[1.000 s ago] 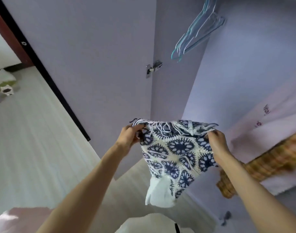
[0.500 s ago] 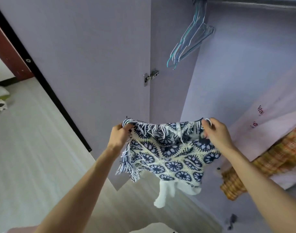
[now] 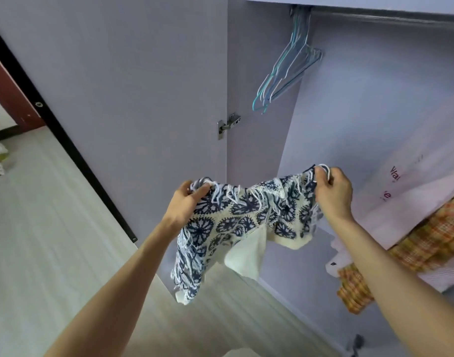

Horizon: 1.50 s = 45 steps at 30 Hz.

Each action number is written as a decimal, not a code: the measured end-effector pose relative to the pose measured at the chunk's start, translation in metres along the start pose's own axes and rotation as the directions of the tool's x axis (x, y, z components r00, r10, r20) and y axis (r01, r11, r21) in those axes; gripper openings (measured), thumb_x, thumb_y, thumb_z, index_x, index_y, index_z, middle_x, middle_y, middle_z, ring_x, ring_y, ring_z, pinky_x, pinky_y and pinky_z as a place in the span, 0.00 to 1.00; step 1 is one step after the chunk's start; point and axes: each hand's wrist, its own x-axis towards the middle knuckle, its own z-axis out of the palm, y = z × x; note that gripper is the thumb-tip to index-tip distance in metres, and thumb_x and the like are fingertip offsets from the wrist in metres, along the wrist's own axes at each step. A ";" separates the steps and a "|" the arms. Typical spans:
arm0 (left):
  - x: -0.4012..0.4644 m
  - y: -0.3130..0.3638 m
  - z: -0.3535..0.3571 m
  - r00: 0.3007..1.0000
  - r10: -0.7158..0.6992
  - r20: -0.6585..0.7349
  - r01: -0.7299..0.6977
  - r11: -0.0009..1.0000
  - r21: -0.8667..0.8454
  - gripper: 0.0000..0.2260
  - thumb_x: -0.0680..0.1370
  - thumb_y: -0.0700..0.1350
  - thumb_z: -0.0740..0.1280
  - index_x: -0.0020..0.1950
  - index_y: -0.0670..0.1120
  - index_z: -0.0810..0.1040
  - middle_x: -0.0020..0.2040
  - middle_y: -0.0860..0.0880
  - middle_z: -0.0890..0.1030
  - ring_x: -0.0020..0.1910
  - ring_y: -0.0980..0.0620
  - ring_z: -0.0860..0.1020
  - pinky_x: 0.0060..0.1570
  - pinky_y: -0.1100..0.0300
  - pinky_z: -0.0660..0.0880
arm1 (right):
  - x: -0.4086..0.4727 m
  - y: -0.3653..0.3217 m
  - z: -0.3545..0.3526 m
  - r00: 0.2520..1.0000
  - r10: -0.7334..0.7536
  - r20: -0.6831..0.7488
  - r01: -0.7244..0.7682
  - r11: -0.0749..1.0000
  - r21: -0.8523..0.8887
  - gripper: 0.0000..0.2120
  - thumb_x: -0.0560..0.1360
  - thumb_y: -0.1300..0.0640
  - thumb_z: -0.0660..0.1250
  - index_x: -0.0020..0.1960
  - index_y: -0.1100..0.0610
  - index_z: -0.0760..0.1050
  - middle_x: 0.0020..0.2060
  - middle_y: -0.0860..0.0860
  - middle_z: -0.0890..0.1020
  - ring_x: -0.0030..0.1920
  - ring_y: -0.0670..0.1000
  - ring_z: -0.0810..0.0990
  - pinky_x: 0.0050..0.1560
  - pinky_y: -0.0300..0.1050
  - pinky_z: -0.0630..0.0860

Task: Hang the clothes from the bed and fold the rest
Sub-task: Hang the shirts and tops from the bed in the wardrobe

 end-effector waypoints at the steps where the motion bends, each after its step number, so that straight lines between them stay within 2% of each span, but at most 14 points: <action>1: 0.000 0.001 -0.002 0.998 0.016 0.060 -0.020 0.997 0.068 0.15 0.76 0.51 0.66 0.57 0.43 0.72 0.48 0.50 0.78 0.47 0.51 0.76 0.50 0.54 0.70 | 0.001 -0.001 0.002 1.000 0.011 -0.019 -0.011 1.000 0.003 0.15 0.78 0.55 0.61 0.36 0.61 0.65 0.27 0.53 0.69 0.34 0.56 0.70 0.36 0.47 0.65; 8: -0.021 0.021 -0.003 0.854 0.034 0.520 -0.249 0.903 0.350 0.07 0.78 0.48 0.64 0.48 0.47 0.79 0.40 0.55 0.78 0.40 0.58 0.74 0.45 0.60 0.69 | 0.008 -0.031 0.013 0.927 0.287 0.241 -0.373 0.764 0.526 0.09 0.81 0.56 0.55 0.42 0.53 0.66 0.40 0.54 0.77 0.37 0.48 0.78 0.37 0.43 0.75; 11: -0.039 0.021 0.022 0.629 -0.151 0.763 -0.427 0.753 0.501 0.16 0.79 0.54 0.61 0.66 0.53 0.73 0.60 0.55 0.78 0.57 0.59 0.74 0.61 0.60 0.65 | 0.013 -0.044 0.013 0.758 0.385 0.526 -0.651 0.403 0.644 0.14 0.82 0.53 0.50 0.45 0.56 0.71 0.38 0.54 0.82 0.42 0.54 0.79 0.46 0.49 0.74; 13: -0.041 0.014 0.035 0.534 -0.243 0.810 -0.493 0.689 0.531 0.18 0.79 0.55 0.60 0.69 0.55 0.69 0.67 0.54 0.73 0.62 0.60 0.69 0.64 0.61 0.59 | 0.012 -0.050 0.012 0.723 0.346 0.598 -0.689 0.430 0.584 0.17 0.82 0.53 0.50 0.47 0.59 0.75 0.40 0.56 0.84 0.46 0.56 0.81 0.46 0.51 0.75; 17: -0.023 -0.003 0.035 0.789 -0.133 0.600 -0.328 0.735 0.594 0.19 0.79 0.52 0.62 0.70 0.53 0.68 0.71 0.51 0.68 0.65 0.54 0.69 0.66 0.58 0.65 | 0.002 -0.060 0.012 0.698 0.327 0.637 -0.700 0.499 0.511 0.17 0.81 0.52 0.53 0.44 0.59 0.76 0.41 0.57 0.82 0.43 0.56 0.81 0.43 0.48 0.75; 20: -0.008 -0.019 0.035 0.929 -0.138 0.344 -0.088 0.820 0.566 0.39 0.73 0.54 0.70 0.76 0.49 0.51 0.75 0.46 0.57 0.72 0.45 0.60 0.69 0.50 0.61 | -0.001 -0.061 0.010 0.684 0.300 0.665 -0.702 0.517 0.489 0.17 0.80 0.51 0.54 0.43 0.58 0.76 0.41 0.56 0.82 0.42 0.55 0.82 0.42 0.48 0.75; 23: -0.001 -0.026 0.048 0.928 -0.140 0.346 -0.062 0.856 0.513 0.50 0.68 0.56 0.74 0.76 0.46 0.42 0.76 0.49 0.49 0.75 0.47 0.50 0.72 0.47 0.55 | -0.004 -0.066 0.008 0.679 0.215 0.702 -0.690 0.515 0.509 0.19 0.80 0.52 0.56 0.40 0.59 0.81 0.38 0.55 0.84 0.39 0.53 0.83 0.44 0.48 0.76; 27: 0.008 -0.024 0.066 0.969 -0.097 0.227 0.049 0.977 0.209 0.12 0.78 0.49 0.65 0.56 0.42 0.73 0.52 0.45 0.75 0.48 0.51 0.73 0.53 0.51 0.72 | -0.006 -0.077 0.000 0.735 0.146 0.662 -0.633 0.496 0.594 0.21 0.79 0.52 0.56 0.37 0.55 0.84 0.39 0.53 0.85 0.41 0.52 0.84 0.41 0.45 0.80; 31: 0.023 -0.011 0.059 0.979 -0.122 0.164 0.125 0.992 -0.010 0.09 0.81 0.47 0.60 0.48 0.43 0.75 0.42 0.45 0.78 0.41 0.48 0.75 0.48 0.50 0.75 | 0.015 -0.058 -0.018 0.826 0.408 0.390 -0.555 0.466 0.689 0.16 0.80 0.52 0.56 0.46 0.55 0.80 0.44 0.54 0.83 0.45 0.55 0.82 0.57 0.54 0.76; 33: 0.029 0.000 0.048 0.990 -0.016 0.141 0.017 1.000 -0.005 0.08 0.81 0.46 0.60 0.46 0.44 0.75 0.37 0.48 0.76 0.37 0.50 0.74 0.42 0.57 0.72 | 0.025 -0.037 -0.027 0.816 0.551 0.173 -0.528 0.591 0.610 0.10 0.80 0.52 0.57 0.50 0.53 0.75 0.40 0.45 0.79 0.53 0.46 0.67 0.63 0.50 0.68; 34: 0.031 0.006 0.042 0.987 0.041 0.154 -0.049 0.998 0.045 0.09 0.81 0.46 0.60 0.43 0.45 0.74 0.35 0.49 0.75 0.36 0.51 0.73 0.39 0.60 0.71 | 0.026 -0.026 -0.030 0.812 0.579 0.077 -0.525 0.666 0.531 0.09 0.80 0.52 0.57 0.46 0.53 0.72 0.34 0.45 0.76 0.33 0.49 0.58 0.59 0.47 0.66; 37: 0.035 0.021 0.036 0.964 0.161 0.212 -0.201 0.962 0.183 0.11 0.81 0.47 0.59 0.42 0.43 0.72 0.34 0.47 0.74 0.33 0.51 0.72 0.34 0.63 0.70 | 0.024 0.002 -0.029 0.870 0.481 -0.112 -0.426 0.845 0.323 0.07 0.80 0.54 0.57 0.45 0.56 0.68 0.37 0.51 0.70 0.38 0.49 0.67 0.47 0.46 0.66; 41: 0.027 0.045 0.045 0.876 0.330 0.351 -0.415 0.887 0.203 0.14 0.81 0.43 0.60 0.40 0.34 0.71 0.34 0.43 0.70 0.34 0.51 0.68 0.33 0.65 0.66 | 0.016 0.006 -0.021 0.936 0.299 0.184 -0.277 0.951 -0.136 0.08 0.76 0.63 0.60 0.54 0.54 0.68 0.37 0.55 0.73 0.34 0.51 0.70 0.33 0.43 0.65; 45: 0.014 0.060 0.061 0.780 0.429 0.456 -0.559 0.805 0.199 0.09 0.78 0.43 0.64 0.39 0.44 0.78 0.36 0.51 0.77 0.35 0.55 0.74 0.39 0.64 0.70 | -0.002 -0.018 -0.008 0.757 0.096 0.646 -0.020 0.992 -0.123 0.32 0.75 0.63 0.65 0.74 0.48 0.55 0.72 0.48 0.63 0.68 0.49 0.65 0.64 0.47 0.67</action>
